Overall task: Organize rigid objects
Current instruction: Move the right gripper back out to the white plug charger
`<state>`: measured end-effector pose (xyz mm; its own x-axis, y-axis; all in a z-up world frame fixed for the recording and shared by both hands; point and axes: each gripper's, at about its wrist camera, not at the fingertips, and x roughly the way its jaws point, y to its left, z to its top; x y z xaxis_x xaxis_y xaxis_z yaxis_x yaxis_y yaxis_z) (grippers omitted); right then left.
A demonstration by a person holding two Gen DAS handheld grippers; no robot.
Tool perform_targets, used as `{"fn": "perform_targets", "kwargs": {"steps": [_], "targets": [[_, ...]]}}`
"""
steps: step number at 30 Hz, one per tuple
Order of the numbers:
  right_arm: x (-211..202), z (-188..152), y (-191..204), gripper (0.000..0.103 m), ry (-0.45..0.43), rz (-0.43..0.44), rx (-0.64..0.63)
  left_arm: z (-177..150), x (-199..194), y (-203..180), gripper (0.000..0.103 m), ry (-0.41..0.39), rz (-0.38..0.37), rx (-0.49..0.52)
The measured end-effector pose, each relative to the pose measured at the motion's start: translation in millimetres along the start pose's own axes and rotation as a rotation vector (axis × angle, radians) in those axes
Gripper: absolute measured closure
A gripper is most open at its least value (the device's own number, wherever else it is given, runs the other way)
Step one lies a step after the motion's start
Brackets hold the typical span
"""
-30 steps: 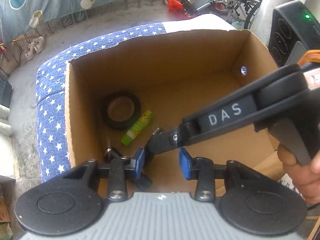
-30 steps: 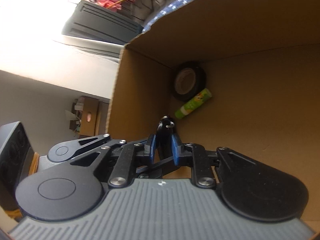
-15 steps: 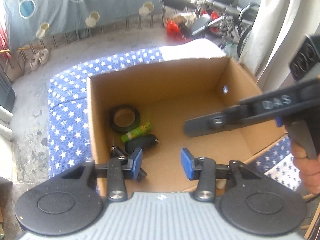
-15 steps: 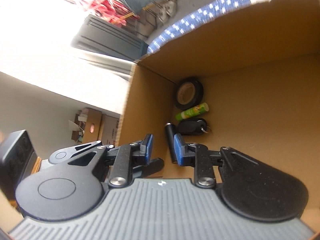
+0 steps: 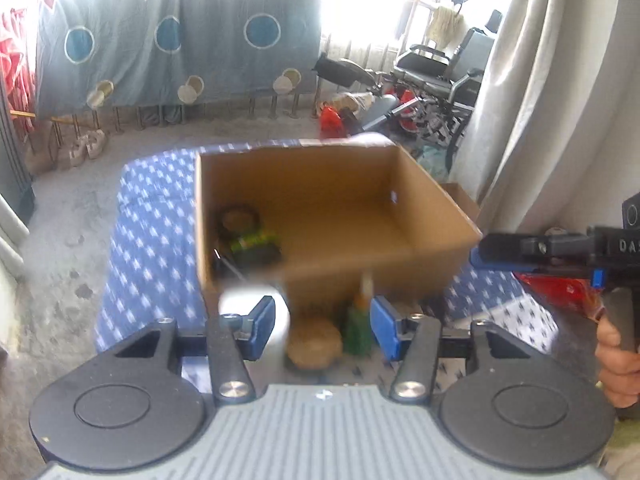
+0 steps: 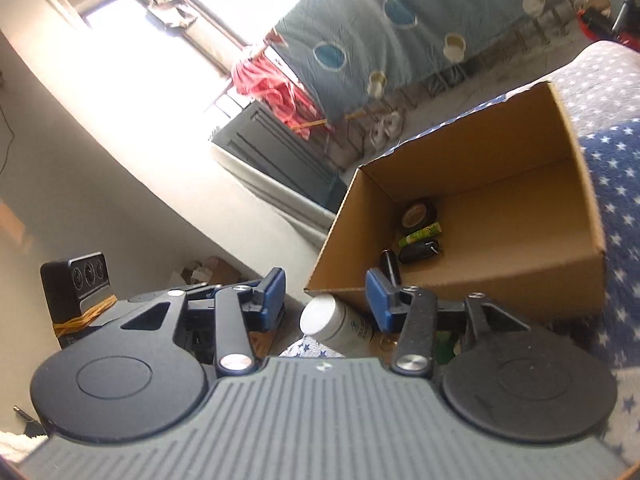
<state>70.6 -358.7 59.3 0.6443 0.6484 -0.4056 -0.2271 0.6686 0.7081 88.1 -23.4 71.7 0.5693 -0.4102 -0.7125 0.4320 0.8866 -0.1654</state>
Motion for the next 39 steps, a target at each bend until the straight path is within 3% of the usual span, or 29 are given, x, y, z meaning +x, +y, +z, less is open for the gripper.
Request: {"fn": "perform_targets", "kwargs": {"steps": [7, 13, 17, 21, 29, 39], "targets": [[-11.3, -63.3, -34.2, 0.056, -0.077, -0.116, 0.088, -59.4, 33.3, -26.4, 0.049, 0.048, -0.042, -0.012], [5.3, -93.2, -70.1, 0.056, -0.064, -0.193, 0.169, -83.1, 67.7, -59.4, 0.049, 0.029, -0.038, 0.103], [15.5, -91.9, -86.3, 0.056, -0.067, -0.207, 0.17, -82.7, 90.5, -80.2, 0.049, -0.001, -0.049, 0.172], [25.9, -83.9, -100.3, 0.056, -0.088, -0.176, 0.172, -76.4, 112.6, -93.9, 0.05, -0.039, -0.014, 0.217], [43.4, -72.7, -123.1, 0.058, -0.108, -0.152, 0.182, -74.7, 144.5, -101.6, 0.049, -0.034, -0.005, 0.217], [56.1, -59.4, -145.3, 0.058, -0.122, -0.106, 0.225, -73.8, 152.3, -98.8, 0.048, -0.04, 0.035, 0.219]]}}
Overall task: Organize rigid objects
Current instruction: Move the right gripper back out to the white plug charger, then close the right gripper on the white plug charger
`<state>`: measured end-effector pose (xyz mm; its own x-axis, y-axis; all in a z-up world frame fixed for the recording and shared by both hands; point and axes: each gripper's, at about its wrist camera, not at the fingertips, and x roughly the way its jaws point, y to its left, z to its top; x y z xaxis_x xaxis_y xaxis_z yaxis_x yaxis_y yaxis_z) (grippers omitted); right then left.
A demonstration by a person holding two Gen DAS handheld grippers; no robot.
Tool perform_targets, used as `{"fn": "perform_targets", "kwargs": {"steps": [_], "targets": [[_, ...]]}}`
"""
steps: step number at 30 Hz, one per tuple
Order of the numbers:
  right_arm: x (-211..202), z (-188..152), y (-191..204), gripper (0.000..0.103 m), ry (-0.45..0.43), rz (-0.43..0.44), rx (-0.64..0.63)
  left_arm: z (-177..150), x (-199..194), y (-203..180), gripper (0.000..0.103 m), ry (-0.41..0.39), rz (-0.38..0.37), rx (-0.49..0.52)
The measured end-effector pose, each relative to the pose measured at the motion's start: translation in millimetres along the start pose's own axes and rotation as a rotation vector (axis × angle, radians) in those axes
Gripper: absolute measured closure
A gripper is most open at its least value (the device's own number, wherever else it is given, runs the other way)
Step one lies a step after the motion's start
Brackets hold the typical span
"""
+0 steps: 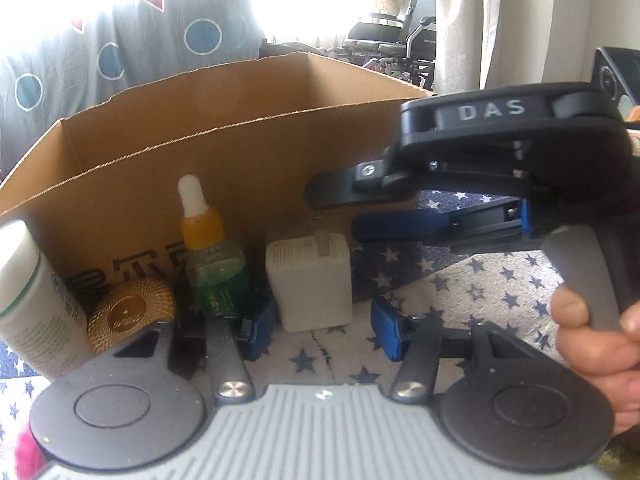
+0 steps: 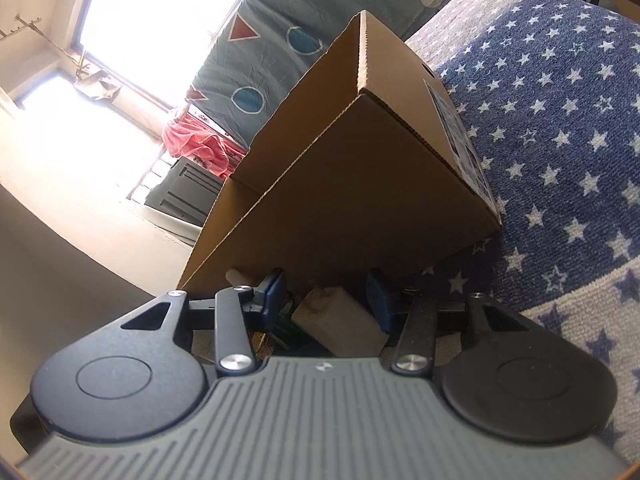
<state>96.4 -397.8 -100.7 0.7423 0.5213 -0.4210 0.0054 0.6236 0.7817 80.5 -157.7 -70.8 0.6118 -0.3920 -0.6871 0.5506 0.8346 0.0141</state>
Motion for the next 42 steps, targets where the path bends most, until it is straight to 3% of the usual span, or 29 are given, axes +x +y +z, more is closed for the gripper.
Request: {"fn": "perform_targets", "kwargs": {"steps": [10, 15, 25, 36, 42], "targets": [[29.1, 0.8, -9.6, 0.057, 0.085, 0.04, -0.013, 1.0, 0.1, -4.2, 0.048, -0.014, 0.029, -0.002], [22.0, -5.5, -1.6, 0.062, 0.087, 0.018, -0.049, -0.1, -5.1, -5.8, 0.057, -0.028, 0.042, 0.002], [-12.2, -21.3, 13.2, 0.066, 0.124, -0.027, -0.079, -19.2, -28.3, -20.8, 0.058, 0.007, -0.057, 0.051], [-20.9, -32.3, 10.1, 0.064, 0.157, -0.066, -0.076, -27.4, -28.1, -33.3, 0.056, -0.023, -0.016, 0.167], [-20.8, -33.5, 19.2, 0.057, 0.175, -0.096, -0.138, -30.5, -22.1, -47.6, 0.056, -0.047, 0.01, 0.201]]}}
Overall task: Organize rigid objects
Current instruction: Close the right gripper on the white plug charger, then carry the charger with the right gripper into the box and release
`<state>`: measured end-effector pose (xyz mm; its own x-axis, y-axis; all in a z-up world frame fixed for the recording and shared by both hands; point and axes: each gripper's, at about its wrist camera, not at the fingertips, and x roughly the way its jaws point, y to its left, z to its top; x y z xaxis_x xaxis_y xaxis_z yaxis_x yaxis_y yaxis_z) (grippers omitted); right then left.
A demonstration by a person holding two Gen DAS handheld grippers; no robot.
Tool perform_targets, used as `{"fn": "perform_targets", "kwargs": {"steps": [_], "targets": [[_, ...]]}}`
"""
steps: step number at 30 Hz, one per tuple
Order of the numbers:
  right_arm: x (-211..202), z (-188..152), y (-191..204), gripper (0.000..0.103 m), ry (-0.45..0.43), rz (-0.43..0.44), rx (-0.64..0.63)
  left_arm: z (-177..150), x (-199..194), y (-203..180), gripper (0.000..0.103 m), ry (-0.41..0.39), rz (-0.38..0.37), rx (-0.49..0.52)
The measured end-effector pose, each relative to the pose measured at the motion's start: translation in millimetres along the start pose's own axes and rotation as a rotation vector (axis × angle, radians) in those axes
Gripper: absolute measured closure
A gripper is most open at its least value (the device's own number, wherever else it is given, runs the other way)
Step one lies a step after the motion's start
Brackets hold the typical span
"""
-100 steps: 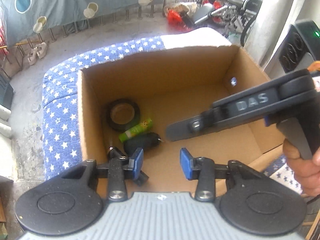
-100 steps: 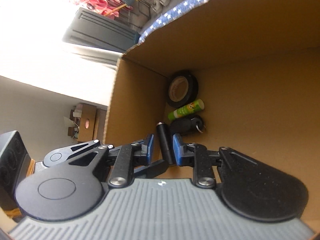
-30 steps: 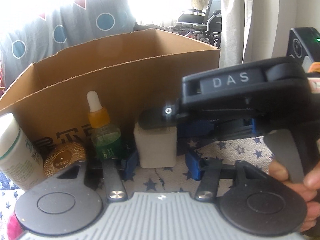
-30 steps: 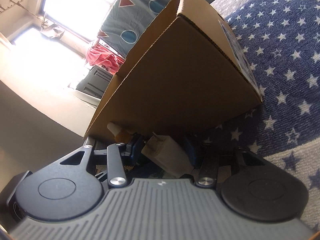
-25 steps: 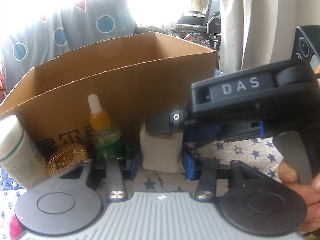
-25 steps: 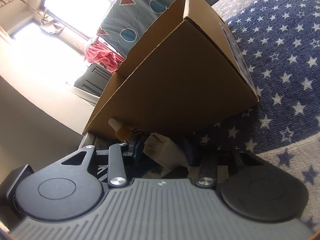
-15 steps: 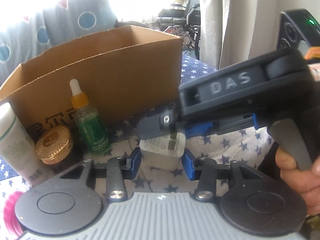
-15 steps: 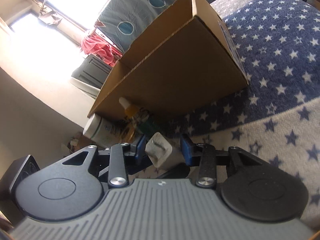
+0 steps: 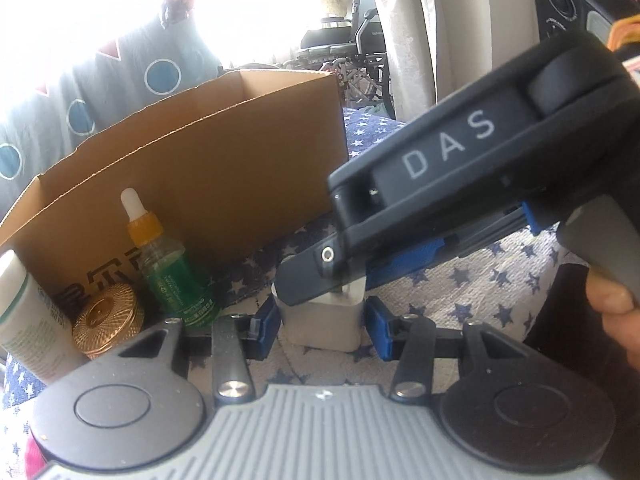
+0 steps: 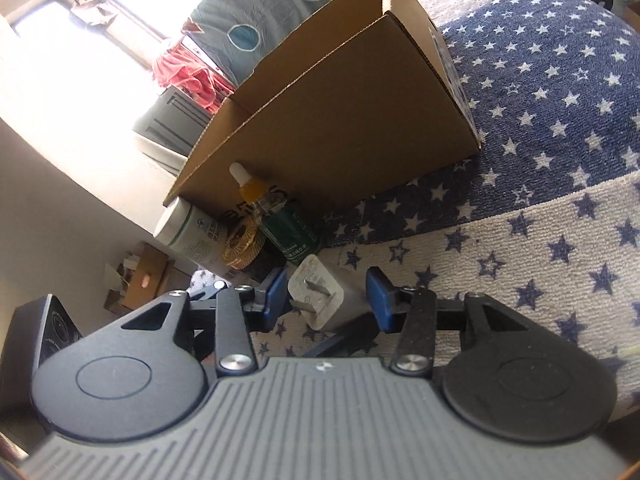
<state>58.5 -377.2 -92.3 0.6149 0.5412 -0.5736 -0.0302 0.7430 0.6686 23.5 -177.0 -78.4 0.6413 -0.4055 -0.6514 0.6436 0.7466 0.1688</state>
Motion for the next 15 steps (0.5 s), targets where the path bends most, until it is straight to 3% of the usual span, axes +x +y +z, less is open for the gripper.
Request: {"fn": "perform_targets", "kwargs": {"steps": [9, 15], "targets": [[-2.1, 1.7, 6.6, 0.059, 0.005, -0.022, -0.013, 16.1, -14.7, 13.8, 0.056, 0.008, -0.02, -0.048], [-24.1, 21.9, 55.1, 0.06, -0.029, 0.013, -0.115, 47.3, -62.4, 38.8, 0.056, -0.094, 0.039, -0.018]]}}
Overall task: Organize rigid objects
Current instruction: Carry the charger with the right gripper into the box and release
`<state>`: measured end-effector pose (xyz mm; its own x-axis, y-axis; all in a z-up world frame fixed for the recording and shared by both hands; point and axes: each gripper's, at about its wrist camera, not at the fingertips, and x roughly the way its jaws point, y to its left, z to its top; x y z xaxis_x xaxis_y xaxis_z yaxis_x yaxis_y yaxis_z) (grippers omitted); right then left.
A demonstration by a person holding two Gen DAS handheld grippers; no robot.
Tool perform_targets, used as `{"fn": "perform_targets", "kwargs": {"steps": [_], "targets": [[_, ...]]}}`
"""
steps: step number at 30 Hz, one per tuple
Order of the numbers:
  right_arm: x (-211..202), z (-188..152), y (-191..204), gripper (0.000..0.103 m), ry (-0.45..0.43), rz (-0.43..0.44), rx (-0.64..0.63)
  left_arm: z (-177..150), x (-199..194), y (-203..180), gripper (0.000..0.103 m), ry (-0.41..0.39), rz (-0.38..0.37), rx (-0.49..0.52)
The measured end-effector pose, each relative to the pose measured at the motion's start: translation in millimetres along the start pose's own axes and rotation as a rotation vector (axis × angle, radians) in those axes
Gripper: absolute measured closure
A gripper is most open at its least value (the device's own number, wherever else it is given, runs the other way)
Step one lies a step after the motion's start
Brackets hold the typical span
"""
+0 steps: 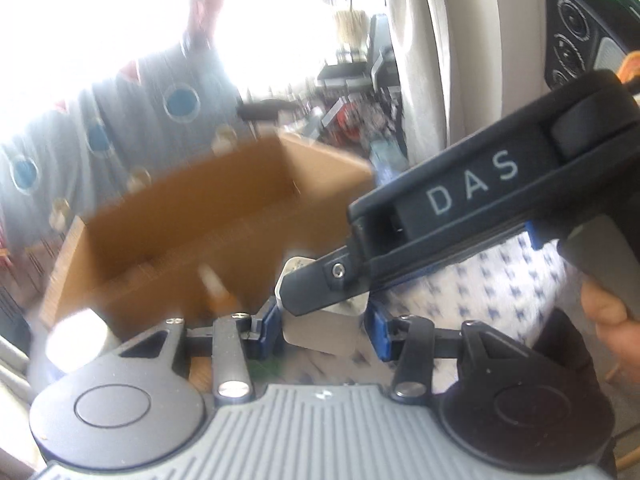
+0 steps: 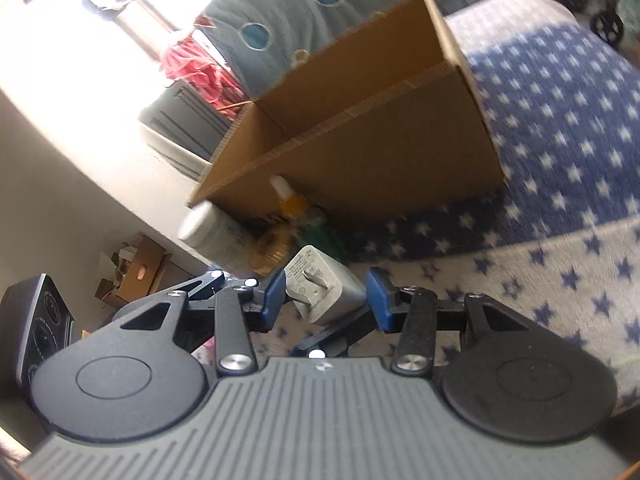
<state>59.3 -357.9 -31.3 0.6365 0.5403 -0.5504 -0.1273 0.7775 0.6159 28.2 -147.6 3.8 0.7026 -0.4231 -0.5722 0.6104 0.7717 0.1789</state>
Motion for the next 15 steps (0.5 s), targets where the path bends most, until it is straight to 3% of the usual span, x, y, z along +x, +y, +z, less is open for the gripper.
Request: {"fn": "perform_targets", "kwargs": {"steps": [6, 10, 15], "targets": [[0.9, 63.5, 50.8, 0.063, -0.03, 0.086, -0.146, 55.0, -11.5, 56.5, 0.057, -0.032, 0.042, -0.035], [28.3, 112.1, 63.8, 0.065, 0.012, 0.121, -0.198, 85.5, 22.0, 100.4, 0.057, 0.058, 0.011, -0.084], [91.5, 170.0, 37.6, 0.066, 0.149, 0.133, -0.104, 92.9, 84.8, 143.7, 0.057, 0.227, -0.024, -0.153]]}}
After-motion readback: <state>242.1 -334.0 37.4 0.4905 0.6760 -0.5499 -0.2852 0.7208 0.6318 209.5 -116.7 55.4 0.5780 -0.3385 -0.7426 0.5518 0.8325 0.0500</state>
